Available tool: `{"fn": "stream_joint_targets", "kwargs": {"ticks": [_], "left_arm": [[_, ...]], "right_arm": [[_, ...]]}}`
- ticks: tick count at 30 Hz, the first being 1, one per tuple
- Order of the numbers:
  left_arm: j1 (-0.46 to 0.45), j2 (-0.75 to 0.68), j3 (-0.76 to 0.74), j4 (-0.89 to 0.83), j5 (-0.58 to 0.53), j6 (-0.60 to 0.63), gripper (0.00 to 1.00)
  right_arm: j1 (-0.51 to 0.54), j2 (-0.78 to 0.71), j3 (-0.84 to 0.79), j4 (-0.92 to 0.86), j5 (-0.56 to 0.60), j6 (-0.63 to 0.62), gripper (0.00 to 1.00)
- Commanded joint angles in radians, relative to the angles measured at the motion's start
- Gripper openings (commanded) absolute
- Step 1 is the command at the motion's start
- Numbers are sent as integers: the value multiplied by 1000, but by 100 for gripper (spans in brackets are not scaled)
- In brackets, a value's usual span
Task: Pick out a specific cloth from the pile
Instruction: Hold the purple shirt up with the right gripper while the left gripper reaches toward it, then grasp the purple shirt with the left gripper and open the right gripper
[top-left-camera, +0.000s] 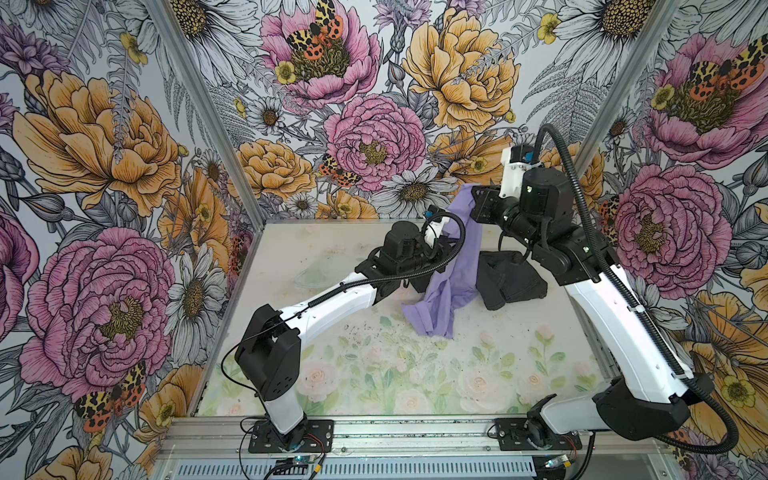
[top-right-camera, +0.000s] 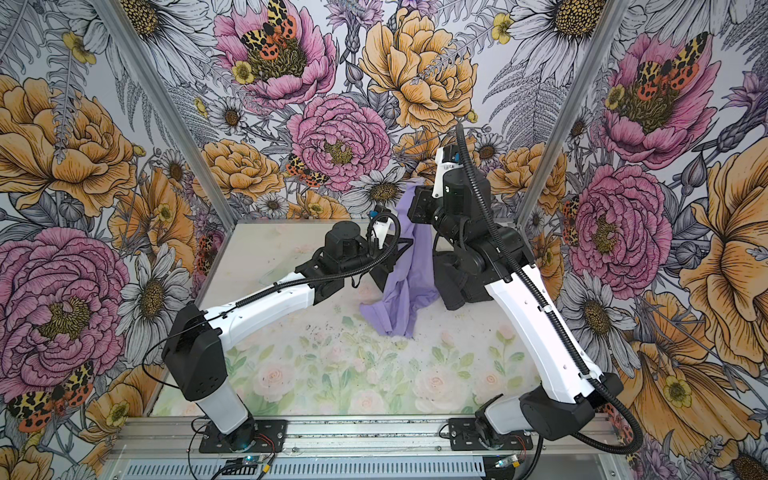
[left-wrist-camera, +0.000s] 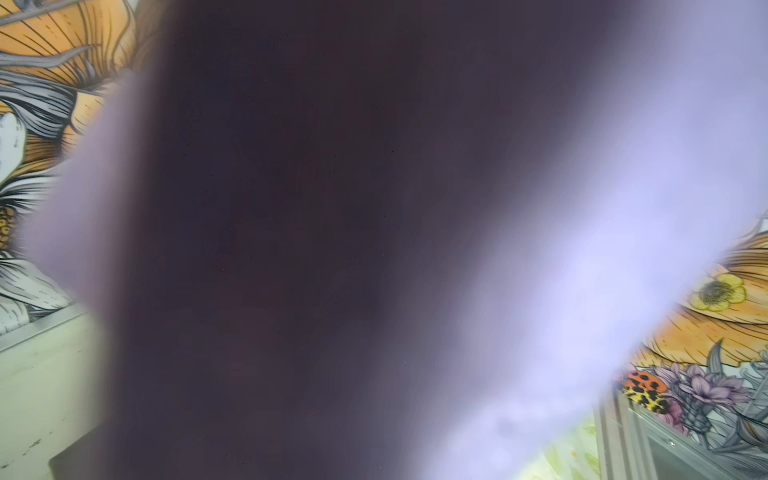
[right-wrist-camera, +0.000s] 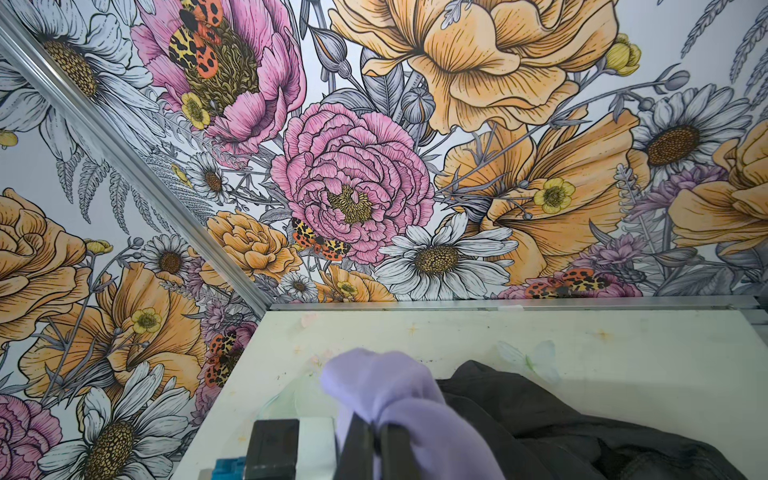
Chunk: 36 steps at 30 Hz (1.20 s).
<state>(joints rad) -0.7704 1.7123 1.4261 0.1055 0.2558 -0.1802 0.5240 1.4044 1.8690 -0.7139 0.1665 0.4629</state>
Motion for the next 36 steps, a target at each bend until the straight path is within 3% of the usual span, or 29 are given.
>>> {"fn": "stream_joint_targets", "kwargs": {"ticks": [1, 5, 16, 23, 29, 36], "left_arm": [[-1, -25, 47, 13, -3, 0, 0], [-3, -47, 77, -20, -30, 18, 0], [4, -100, 136, -41, -85, 22, 0], [10, -127, 196, -89, -124, 32, 0], [23, -143, 265, -165, -139, 34, 0], [32, -161, 313, -206, -151, 26, 0]], "right_arm": [[-9, -55, -27, 59, 31, 12, 0], [-33, -76, -79, 59, 31, 26, 6], [-95, -118, -204, 60, 12, 63, 33], [-106, -139, -222, 60, 5, 66, 61], [-108, -156, -213, 62, 12, 47, 77], [-115, -174, -220, 62, 55, 25, 83]]}}
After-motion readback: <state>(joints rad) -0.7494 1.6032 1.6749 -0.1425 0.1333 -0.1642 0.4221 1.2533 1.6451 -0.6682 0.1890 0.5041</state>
